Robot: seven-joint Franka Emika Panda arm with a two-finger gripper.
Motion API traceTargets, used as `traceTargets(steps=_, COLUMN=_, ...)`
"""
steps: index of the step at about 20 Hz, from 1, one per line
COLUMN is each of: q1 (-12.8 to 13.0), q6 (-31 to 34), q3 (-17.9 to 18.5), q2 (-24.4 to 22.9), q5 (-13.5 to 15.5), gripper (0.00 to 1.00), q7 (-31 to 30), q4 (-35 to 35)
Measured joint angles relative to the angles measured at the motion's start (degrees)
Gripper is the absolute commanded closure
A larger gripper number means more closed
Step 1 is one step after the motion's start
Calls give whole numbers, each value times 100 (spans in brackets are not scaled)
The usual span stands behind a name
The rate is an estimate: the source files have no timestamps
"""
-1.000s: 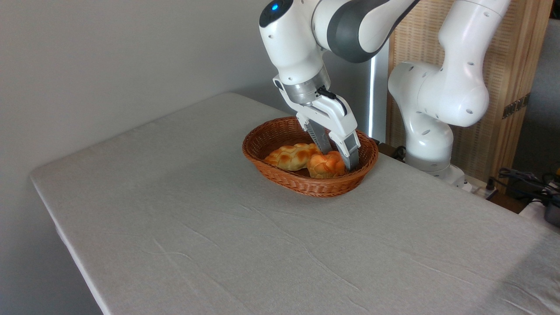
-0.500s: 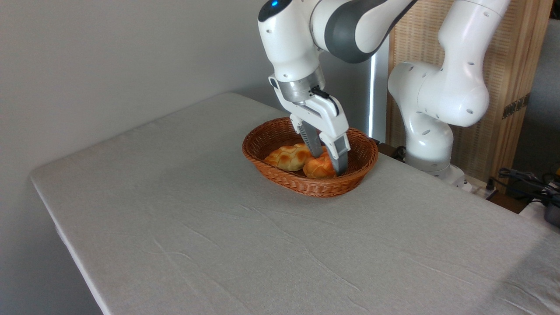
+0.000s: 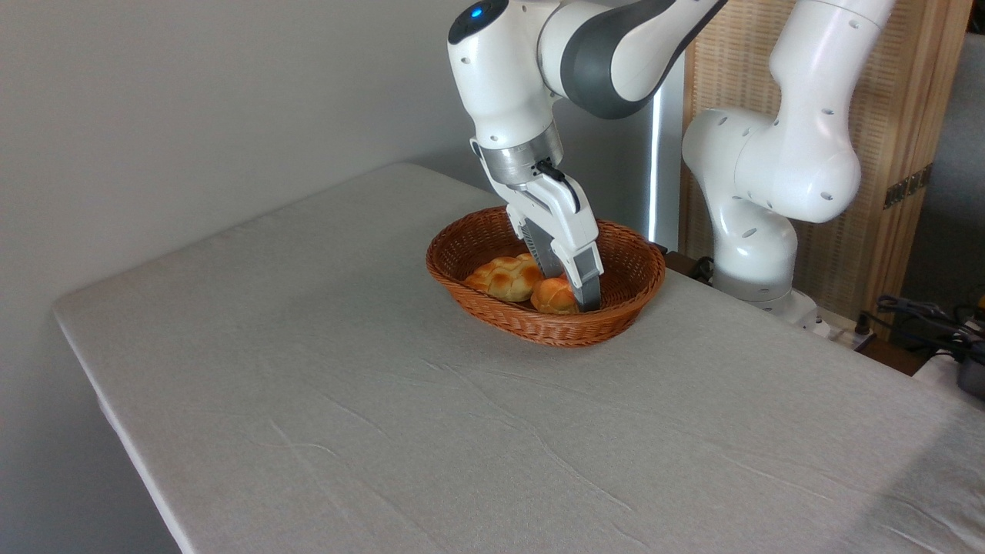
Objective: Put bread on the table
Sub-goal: 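Close the gripper on the round bread roll, then lift the round roll out of the basket and carry it beside the basket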
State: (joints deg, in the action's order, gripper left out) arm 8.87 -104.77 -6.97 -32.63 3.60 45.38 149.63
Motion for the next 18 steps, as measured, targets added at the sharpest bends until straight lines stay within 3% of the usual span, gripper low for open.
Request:
traceTargets(steps=3, q1=-42, q6=0, q3=-76, q2=41, q5=1, gripper=70, q7=74, q4=0)
traceTargets(steps=8, q1=-539, q6=0, q3=-1134, q2=199, q5=14, gripper=70, q7=93, q4=-52)
traceTargets(steps=13, q1=-621, q6=4, q3=-1212, q2=233, q5=29, gripper=68, q7=104, q4=-96)
traceTargets(steps=14, q1=-621, q6=9, q3=-1220, q2=235, q5=-16, gripper=66, q7=137, q4=-110)
traceTargets(steps=17, q1=-635, q6=533, q3=-1190, q2=245, q5=-653, gripper=65, q7=277, q4=-376)
traceTargets(steps=18, q1=-651, q6=668, q3=-1114, q2=249, q5=-724, gripper=65, q7=387, q4=-559)
